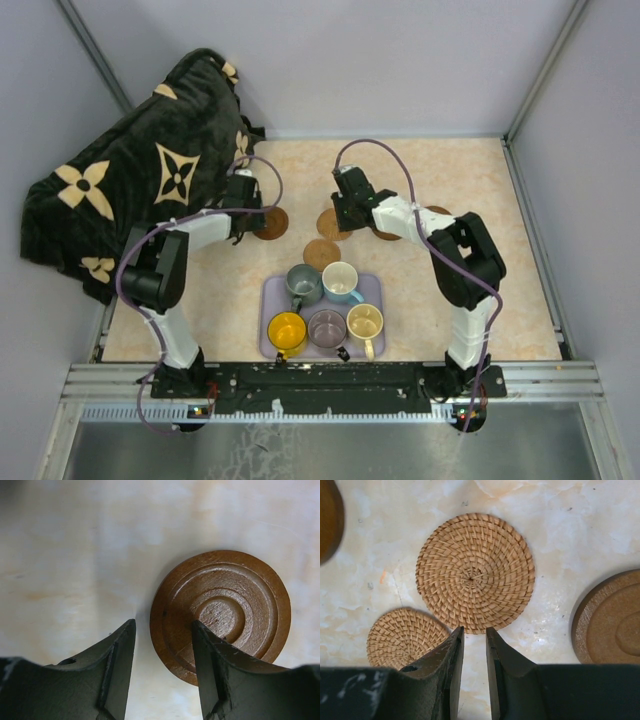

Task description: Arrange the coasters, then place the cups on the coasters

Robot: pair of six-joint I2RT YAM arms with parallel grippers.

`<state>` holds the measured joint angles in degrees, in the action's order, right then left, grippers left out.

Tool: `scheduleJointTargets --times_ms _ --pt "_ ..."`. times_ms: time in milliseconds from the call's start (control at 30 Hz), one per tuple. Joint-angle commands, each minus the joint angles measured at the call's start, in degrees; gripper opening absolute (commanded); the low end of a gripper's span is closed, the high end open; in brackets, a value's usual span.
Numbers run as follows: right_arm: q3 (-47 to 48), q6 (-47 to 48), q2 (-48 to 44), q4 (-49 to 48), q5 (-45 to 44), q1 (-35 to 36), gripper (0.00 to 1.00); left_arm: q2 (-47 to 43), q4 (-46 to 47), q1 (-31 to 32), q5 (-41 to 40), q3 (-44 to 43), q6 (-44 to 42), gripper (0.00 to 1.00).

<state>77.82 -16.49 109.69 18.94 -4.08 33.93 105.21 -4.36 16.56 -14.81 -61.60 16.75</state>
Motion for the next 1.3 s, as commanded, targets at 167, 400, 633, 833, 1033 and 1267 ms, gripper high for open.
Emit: scheduleJointTargets --times_ms 167,400,633,833,1033,1267 --pt "-2.51 2.95 -2.8 0.18 3.25 3.39 0.26 -1.66 -6.38 -2.76 -2.0 2.07 0.62 0.54" --pt "-5.37 2.87 -1.94 0.71 4.73 6.32 0.26 -2.24 -5.92 -2.81 -0.22 3.4 1.21 0.54" --pt "0.94 4.62 5.89 3.15 7.37 8.43 0.26 -2.56 -5.46 -2.76 0.8 3.94 0.97 0.54" --pt "10.04 5.5 14.2 5.4 9.23 8.93 0.26 -2.21 -5.08 -2.78 2.05 3.69 0.92 0.54" --pt "17.85 6.05 19.38 6.81 8.23 8.93 0.26 -1.6 -4.92 -2.78 2.85 3.51 0.97 0.53" --pt "25.78 5.43 25.36 10.53 -0.49 8.51 0.24 -1.34 -5.31 -2.76 2.93 3.51 0.99 0.53"
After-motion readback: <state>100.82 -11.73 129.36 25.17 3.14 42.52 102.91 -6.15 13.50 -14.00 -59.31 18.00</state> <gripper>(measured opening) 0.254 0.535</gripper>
